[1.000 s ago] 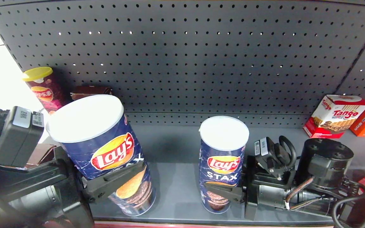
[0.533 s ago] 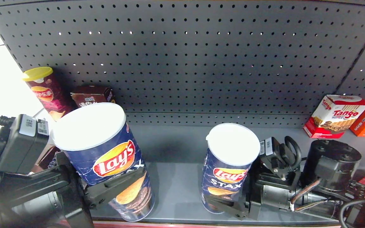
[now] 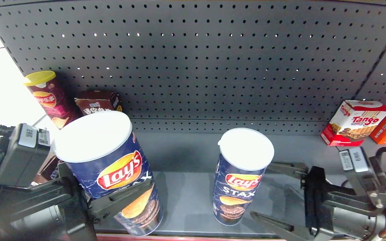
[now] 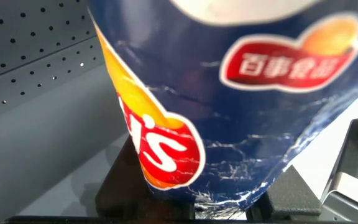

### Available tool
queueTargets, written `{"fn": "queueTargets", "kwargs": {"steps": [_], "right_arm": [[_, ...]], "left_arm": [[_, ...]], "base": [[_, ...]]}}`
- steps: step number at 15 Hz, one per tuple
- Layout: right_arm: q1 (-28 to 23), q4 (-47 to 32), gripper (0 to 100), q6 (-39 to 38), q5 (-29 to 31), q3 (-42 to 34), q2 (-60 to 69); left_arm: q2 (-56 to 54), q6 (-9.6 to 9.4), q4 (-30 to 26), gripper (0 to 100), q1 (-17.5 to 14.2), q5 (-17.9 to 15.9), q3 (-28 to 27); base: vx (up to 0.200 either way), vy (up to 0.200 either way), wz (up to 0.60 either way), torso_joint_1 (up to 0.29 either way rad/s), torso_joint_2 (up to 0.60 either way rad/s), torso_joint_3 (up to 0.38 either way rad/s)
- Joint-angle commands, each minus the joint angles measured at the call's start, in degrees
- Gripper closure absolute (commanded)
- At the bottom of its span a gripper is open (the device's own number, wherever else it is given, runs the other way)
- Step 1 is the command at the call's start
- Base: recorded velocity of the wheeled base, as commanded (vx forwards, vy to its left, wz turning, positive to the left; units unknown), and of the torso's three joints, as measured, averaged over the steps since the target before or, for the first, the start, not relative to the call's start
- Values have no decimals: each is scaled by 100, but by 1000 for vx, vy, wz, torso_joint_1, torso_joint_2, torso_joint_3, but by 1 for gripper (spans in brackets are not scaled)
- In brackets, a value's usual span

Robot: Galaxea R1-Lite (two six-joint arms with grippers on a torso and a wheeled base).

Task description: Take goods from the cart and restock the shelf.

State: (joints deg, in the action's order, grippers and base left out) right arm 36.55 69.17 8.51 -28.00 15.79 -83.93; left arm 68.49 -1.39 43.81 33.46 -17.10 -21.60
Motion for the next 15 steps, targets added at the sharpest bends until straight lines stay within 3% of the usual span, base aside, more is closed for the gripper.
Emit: {"fn": "queueTargets", "kwargs": {"steps": [1, 4, 10, 13, 15], "right_arm": [[-262, -18, 0, -7, 163, -260, 808], [-851, -378, 0, -7, 664, -278, 1582], [-956, -1793, 0, -236, 2036, -1051, 3691], [-930, -2909, 0, -227, 2466, -1333, 4851], [-1027, -4377, 0, -236, 2703, -1561, 6214]], "left_arm": [[-2, -2, 4, 100, 2, -4, -11], [-2, 7, 4, 100, 37, -4, -11], [-28, 7, 4, 100, 20, -12, 24], [-28, 7, 4, 100, 37, -21, -20], [-28, 7, 4, 100, 55, -21, -37]], "base": [[0, 0, 0, 0, 0, 0], [0, 0, 0, 0, 0, 0], [0, 0, 0, 0, 0, 0], [0, 0, 0, 0, 0, 0], [0, 0, 0, 0, 0, 0]]}}
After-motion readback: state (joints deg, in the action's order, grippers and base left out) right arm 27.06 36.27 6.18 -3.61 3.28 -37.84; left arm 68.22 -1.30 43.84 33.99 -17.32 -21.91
